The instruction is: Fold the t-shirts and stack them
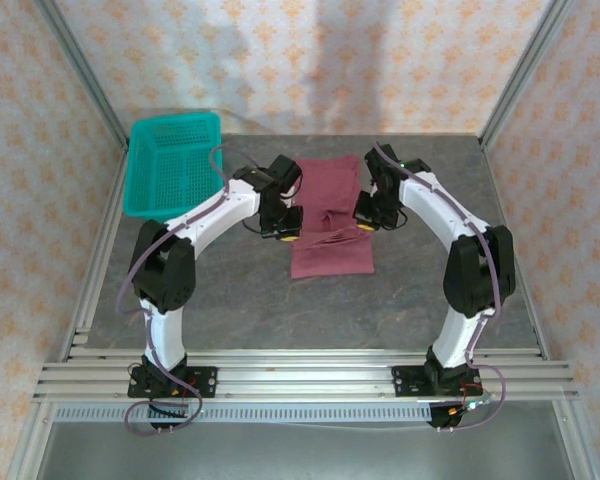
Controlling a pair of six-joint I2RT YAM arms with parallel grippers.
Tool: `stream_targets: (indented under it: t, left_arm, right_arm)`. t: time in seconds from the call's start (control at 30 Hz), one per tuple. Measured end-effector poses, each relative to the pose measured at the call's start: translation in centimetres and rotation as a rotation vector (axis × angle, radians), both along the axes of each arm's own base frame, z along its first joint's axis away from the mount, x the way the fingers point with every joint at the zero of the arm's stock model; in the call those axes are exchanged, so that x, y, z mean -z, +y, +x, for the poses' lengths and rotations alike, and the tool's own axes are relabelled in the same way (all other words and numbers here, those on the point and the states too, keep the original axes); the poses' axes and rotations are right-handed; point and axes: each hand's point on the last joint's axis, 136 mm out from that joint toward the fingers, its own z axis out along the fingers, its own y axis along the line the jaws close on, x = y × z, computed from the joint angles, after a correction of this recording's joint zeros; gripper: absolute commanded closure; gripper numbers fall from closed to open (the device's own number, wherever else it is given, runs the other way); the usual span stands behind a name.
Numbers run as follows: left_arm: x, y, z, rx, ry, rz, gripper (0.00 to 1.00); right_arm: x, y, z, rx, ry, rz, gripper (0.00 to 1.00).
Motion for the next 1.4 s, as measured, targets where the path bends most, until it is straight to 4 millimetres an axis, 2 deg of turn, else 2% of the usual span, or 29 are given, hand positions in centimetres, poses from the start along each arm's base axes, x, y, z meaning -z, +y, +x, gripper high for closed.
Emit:
stream_targets:
  t: [0.13,0.57,0.77,0.8,0.87,0.97,1.07,1.13,1.23,1.3,1.4]
  left_arm:
    - [0.9,0.4,1.1,0.009,0.011,0.014,1.0]
    - [1.9,1.0,3.6,0.012,0.014,0.022,1.0]
    - [3.7,0.9,5.1,0.004,0.043,0.028,1.0]
    - [4.0,0.7,5.4,0.004,0.046,0.029,0.97]
    - [4.4,0.7,6.1,-0.002,0.049,0.029,0.9]
    - [4.4,0.3,7.3,-0.016,0.046,0.009,0.78]
    - [2.9,0.0,9.1,-0.054,0.016,-0.04,0.67]
    - [1.5,0.0,10.3,-0.083,-0.014,-0.077,0.6]
    - [-0.5,0.6,12.3,-0.149,-0.063,-0.129,0.51]
    - [-1.1,1.5,12.9,-0.189,-0.074,-0.138,0.47]
    - [-2.3,3.0,12.8,-0.231,-0.089,-0.142,0.43]
  right_arm:
    - [0.7,0.2,0.9,-0.003,0.01,-0.005,1.0]
    - [3.4,-0.5,3.4,0.032,0.06,-0.01,1.0]
    - [4.6,-0.4,4.9,0.041,0.072,-0.011,1.0]
    - [4.9,-0.5,5.2,0.047,0.075,-0.007,1.0]
    - [5.3,-0.4,6.0,0.067,0.082,0.012,0.94]
    - [5.6,-0.1,8.3,0.122,0.069,0.078,0.74]
    - [4.9,0.2,12.1,0.219,0.004,0.213,0.58]
    - [3.8,0.0,14.5,0.295,-0.051,0.314,0.56]
    - [1.0,-0.5,18.2,0.374,-0.16,0.464,0.53]
    - [-0.3,-1.0,18.9,0.389,-0.197,0.505,0.53]
    - [-2.1,-1.2,17.9,0.374,-0.221,0.514,0.51]
